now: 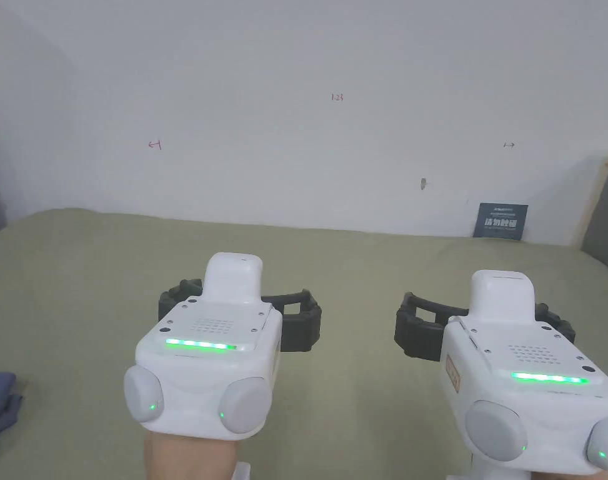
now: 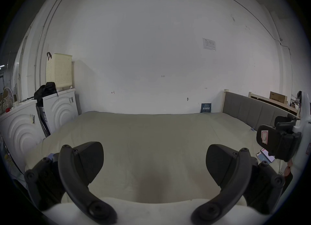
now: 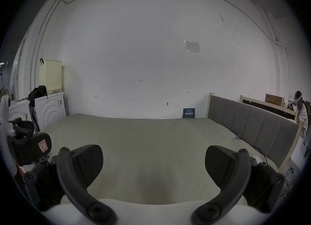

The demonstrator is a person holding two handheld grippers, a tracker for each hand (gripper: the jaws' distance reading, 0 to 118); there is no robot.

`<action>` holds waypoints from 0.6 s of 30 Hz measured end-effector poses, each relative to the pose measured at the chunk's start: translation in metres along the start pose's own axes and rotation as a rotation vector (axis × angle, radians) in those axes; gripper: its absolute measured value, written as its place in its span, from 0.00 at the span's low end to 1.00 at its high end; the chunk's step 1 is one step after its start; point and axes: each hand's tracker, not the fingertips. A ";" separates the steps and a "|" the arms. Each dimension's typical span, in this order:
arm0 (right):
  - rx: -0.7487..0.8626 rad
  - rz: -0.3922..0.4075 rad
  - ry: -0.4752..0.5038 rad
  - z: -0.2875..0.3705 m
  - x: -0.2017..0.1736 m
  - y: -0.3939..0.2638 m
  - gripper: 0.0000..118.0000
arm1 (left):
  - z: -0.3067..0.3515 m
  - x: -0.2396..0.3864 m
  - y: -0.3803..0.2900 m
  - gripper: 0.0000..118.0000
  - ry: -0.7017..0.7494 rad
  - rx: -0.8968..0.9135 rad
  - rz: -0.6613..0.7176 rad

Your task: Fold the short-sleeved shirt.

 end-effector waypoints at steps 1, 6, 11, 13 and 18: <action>0.005 -0.005 0.002 0.000 0.000 0.000 1.00 | 0.000 0.000 0.001 1.00 0.001 0.001 0.000; 0.003 0.007 -0.002 0.000 -0.004 0.000 1.00 | 0.000 -0.003 0.004 1.00 0.005 0.000 0.014; -0.012 0.004 -0.021 -0.006 -0.006 -0.002 1.00 | -0.001 -0.003 0.002 1.00 0.001 -0.010 0.035; -0.057 -0.024 -0.012 -0.010 -0.003 -0.003 1.00 | -0.002 -0.001 0.000 1.00 0.000 -0.014 0.027; -0.081 -0.042 -0.032 -0.012 0.001 -0.002 1.00 | -0.003 -0.002 -0.001 1.00 0.000 -0.024 0.026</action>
